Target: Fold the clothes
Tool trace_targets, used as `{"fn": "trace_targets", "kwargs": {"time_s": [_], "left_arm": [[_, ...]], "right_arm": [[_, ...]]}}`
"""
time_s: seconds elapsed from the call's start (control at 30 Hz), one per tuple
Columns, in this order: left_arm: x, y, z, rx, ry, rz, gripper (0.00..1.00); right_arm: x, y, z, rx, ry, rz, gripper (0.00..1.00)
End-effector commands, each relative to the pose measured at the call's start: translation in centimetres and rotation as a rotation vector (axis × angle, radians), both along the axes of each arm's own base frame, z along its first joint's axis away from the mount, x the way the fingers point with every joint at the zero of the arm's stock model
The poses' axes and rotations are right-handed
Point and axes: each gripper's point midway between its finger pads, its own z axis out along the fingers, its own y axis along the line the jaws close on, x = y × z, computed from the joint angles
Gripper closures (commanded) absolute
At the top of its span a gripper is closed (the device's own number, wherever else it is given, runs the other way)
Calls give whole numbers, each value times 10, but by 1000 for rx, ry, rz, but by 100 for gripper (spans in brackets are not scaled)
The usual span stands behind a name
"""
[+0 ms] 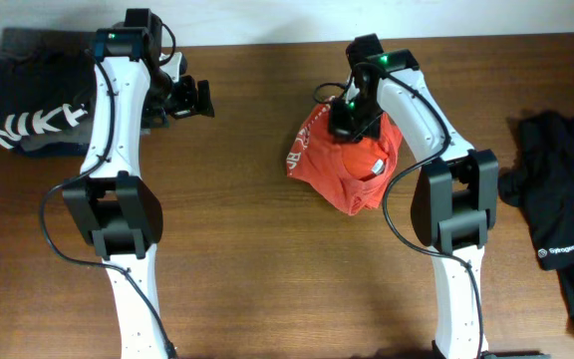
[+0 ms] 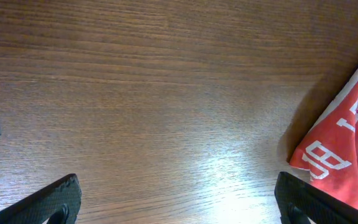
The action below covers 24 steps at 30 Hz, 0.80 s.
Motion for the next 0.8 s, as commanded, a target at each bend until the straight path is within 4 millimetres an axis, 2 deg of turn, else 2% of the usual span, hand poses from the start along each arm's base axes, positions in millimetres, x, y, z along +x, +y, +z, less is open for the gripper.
{"fn": "trace_targets", "kwargs": {"time_s": [0.0, 0.3, 0.33, 0.4, 0.43, 0.47, 0.5, 0.53, 0.67, 0.77], "left_arm": [[4, 2, 11, 6, -32, 7, 1], [4, 2, 11, 6, -32, 7, 1], [4, 2, 11, 5, -32, 7, 1], [4, 2, 11, 5, -32, 7, 1], [4, 2, 11, 5, -32, 7, 1], [3, 2, 11, 5, -31, 7, 1], [3, 2, 11, 5, -31, 7, 1], [3, 2, 11, 5, -31, 7, 1], [3, 2, 11, 5, -31, 7, 1], [3, 2, 11, 5, -31, 7, 1]], "right_arm": [[6, -15, 18, -97, -39, -19, 96], [-25, -29, 19, -169, 87, -38, 96], [-27, -29, 19, -171, 95, -37, 83], [-28, -32, 19, -186, 99, -36, 77], [-29, -35, 18, -201, 99, -36, 62], [-29, -38, 18, -221, 97, -36, 41], [-29, -39, 19, -226, 96, -22, 9], [-29, -39, 20, -225, 94, -15, 2], [-31, -49, 37, -250, 93, -12, 1], [-20, -48, 59, -234, 34, -21, 5]]}}
